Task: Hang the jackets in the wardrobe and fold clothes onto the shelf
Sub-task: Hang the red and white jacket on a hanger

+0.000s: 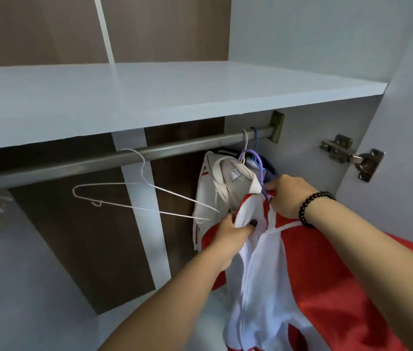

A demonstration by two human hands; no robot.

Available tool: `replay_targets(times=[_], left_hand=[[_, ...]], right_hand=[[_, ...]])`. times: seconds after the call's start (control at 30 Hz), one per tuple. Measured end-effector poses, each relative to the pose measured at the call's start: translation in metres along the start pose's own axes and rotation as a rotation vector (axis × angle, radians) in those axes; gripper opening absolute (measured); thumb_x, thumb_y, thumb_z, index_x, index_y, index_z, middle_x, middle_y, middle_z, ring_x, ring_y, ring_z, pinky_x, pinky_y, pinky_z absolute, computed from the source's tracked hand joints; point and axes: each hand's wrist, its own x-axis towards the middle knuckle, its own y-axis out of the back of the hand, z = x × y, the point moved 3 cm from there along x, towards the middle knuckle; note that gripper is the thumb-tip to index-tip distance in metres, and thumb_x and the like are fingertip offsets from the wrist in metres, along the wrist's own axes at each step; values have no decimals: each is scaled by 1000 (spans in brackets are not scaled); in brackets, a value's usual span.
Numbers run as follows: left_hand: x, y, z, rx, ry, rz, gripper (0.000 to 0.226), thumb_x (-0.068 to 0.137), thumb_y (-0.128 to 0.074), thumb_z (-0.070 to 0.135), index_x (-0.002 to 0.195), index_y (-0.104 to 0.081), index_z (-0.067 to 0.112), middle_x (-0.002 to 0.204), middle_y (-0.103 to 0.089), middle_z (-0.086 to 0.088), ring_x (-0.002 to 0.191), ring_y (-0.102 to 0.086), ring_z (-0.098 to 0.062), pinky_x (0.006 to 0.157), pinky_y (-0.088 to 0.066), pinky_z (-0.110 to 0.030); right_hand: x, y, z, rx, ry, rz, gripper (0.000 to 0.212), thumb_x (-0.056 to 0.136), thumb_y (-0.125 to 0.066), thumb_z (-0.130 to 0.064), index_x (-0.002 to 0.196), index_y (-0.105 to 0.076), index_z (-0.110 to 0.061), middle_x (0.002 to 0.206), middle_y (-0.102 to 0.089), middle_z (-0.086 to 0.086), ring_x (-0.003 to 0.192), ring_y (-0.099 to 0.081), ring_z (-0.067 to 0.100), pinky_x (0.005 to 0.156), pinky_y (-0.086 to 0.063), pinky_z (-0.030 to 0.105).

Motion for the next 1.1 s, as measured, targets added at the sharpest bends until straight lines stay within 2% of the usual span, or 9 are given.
replay_targets(times=[0.13,0.27,0.47,0.53,0.6,0.7,0.8,0.97,1.1], left_hand=[[4,-13,-7,22,38,-76,26,88,-65,19,113,-64,18,105,-70,-7,102,-65,-26,91,-51,-37],[8,-21,-11,11,50,-96,10,88,-64,23,97,-64,27,99,-70,-5,98,-63,-25,90,-51,-38],[7,0,-3,-212,-36,106,6,76,-70,27,81,-67,30,87,-74,4,85,-68,-15,81,-54,-35],[5,14,-3,-294,-64,200,13,77,-73,23,85,-66,30,90,-73,5,85,-67,-12,75,-54,-30],[5,29,-4,-364,-53,239,31,79,-77,17,106,-64,26,103,-71,5,90,-66,-11,78,-52,-26],[6,51,-3,-437,23,200,65,70,-81,11,130,-56,11,115,-68,-8,101,-67,-26,93,-54,-41],[7,78,-2,-466,24,204,61,72,-79,3,129,-59,11,115,-70,-12,105,-67,-30,96,-52,-45],[13,121,-6,-319,-40,177,26,88,-64,4,109,-66,19,107,-72,-1,100,-67,-17,88,-52,-30],[16,131,-24,-217,-81,193,28,94,-52,0,112,-63,19,99,-69,10,87,-64,0,68,-47,-11]], right_hand=[[-9,-22,6,-34,-59,-27,22,91,-46,-12,103,-63,-17,103,-63,12,82,-53,27,72,-44,30],[-20,-28,17,41,-109,40,21,87,-47,-8,93,-64,-19,90,-62,10,80,-56,29,67,-45,30],[-20,-18,2,115,-26,210,23,87,-50,-5,83,-62,-25,73,-52,4,72,-46,29,64,-36,26],[-12,-9,-14,115,24,254,23,87,-52,-6,81,-64,-25,72,-49,2,72,-44,28,65,-35,26],[2,1,-31,118,74,299,23,87,-52,-8,96,-70,-21,78,-52,5,74,-45,27,66,-35,27],[30,12,-57,124,135,330,27,88,-53,-8,107,-70,-18,83,-53,5,77,-50,24,66,-36,27],[57,9,-78,144,150,316,29,91,-52,-11,113,-68,-17,86,-55,7,82,-55,27,68,-39,27],[87,-22,-92,186,114,264,30,88,-51,-10,109,-69,-20,100,-65,11,98,-61,34,75,-44,28],[88,-44,-86,167,151,316,24,86,-54,-12,104,-69,-16,115,-63,10,105,-58,35,82,-45,34]])
